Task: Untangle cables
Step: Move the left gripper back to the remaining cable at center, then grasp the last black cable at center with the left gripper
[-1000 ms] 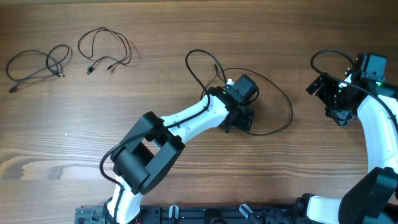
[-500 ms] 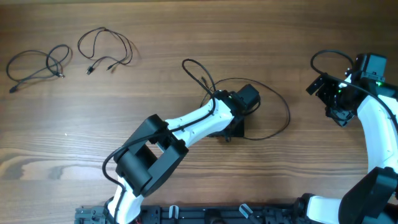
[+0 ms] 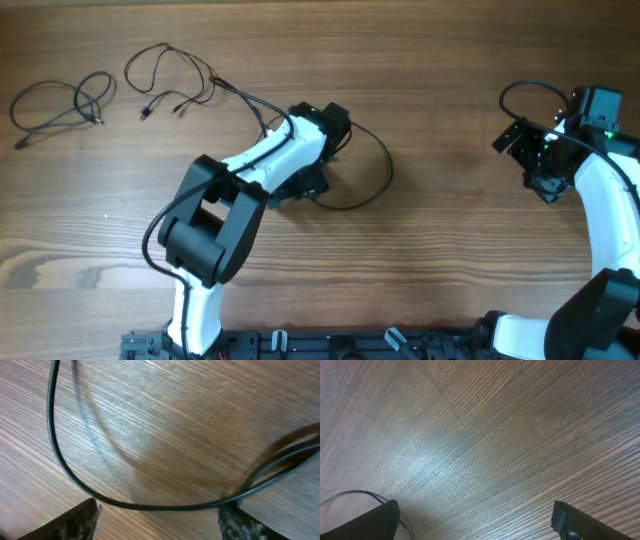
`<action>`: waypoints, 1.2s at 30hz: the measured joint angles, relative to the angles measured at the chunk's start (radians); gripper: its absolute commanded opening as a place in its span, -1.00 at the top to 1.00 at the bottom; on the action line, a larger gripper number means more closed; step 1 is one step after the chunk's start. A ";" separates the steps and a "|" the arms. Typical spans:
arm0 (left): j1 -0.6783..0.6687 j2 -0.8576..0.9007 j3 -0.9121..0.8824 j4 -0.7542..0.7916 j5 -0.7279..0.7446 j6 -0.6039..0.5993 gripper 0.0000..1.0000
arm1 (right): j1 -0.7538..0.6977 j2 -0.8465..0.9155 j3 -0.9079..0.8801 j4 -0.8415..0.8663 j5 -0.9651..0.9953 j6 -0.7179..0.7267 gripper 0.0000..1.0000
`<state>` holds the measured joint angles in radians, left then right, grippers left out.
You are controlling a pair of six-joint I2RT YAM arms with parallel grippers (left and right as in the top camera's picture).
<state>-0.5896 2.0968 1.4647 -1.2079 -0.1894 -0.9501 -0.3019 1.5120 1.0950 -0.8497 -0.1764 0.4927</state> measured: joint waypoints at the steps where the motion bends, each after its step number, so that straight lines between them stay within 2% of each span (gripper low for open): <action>1: 0.006 0.008 0.029 -0.050 0.007 0.010 -0.78 | 0.000 0.000 0.000 0.001 0.000 0.000 -0.99; 3: 0.011 0.007 0.089 -0.066 0.023 0.011 -0.83 | 0.000 0.000 0.000 0.003 0.000 0.000 -0.99; 4: 0.011 0.007 0.124 -0.063 0.033 0.013 -0.96 | 0.000 0.000 0.000 0.004 0.000 0.000 -1.00; 5: 0.007 0.005 0.151 -0.052 0.041 0.013 -0.99 | 0.000 0.000 0.000 0.004 0.000 0.000 -0.99; 11: -0.030 -0.008 0.175 -0.002 0.061 0.039 -1.00 | 0.000 0.000 0.000 0.005 0.000 0.000 -0.99; 17: -0.045 0.006 0.097 0.099 0.060 0.283 -1.00 | 0.000 0.000 0.000 0.004 0.000 0.000 -0.99; 20: -0.026 0.013 0.031 0.116 0.060 0.336 -0.95 | 0.000 0.000 0.000 0.004 0.000 0.000 -1.00; 23: 0.008 -0.001 -0.005 0.209 0.131 0.407 -0.68 | 0.000 0.000 0.000 0.004 0.000 0.000 -1.00; 26: 0.013 -0.021 -0.055 0.293 0.207 0.427 -0.22 | 0.000 0.000 0.000 0.000 0.000 0.000 -1.00; 28: 0.011 -0.043 -0.093 0.314 0.203 0.394 0.47 | 0.000 0.000 0.000 0.002 0.000 0.000 -1.00; 29: 0.011 -0.055 -0.114 0.321 0.204 0.381 0.92 | 0.000 0.000 0.000 0.002 0.000 0.000 -0.99; 34: 0.009 -0.080 -0.145 0.314 0.207 0.354 0.92 | 0.000 0.000 0.000 0.003 0.000 0.000 -0.99; 36: 0.009 -0.079 -0.135 0.222 0.187 0.349 0.92 | 0.000 0.000 0.000 0.004 0.000 0.000 -0.99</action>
<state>-0.5804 2.0174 1.3296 -0.9863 -0.0029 -0.6010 -0.3019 1.5120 1.0950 -0.8459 -0.1764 0.4931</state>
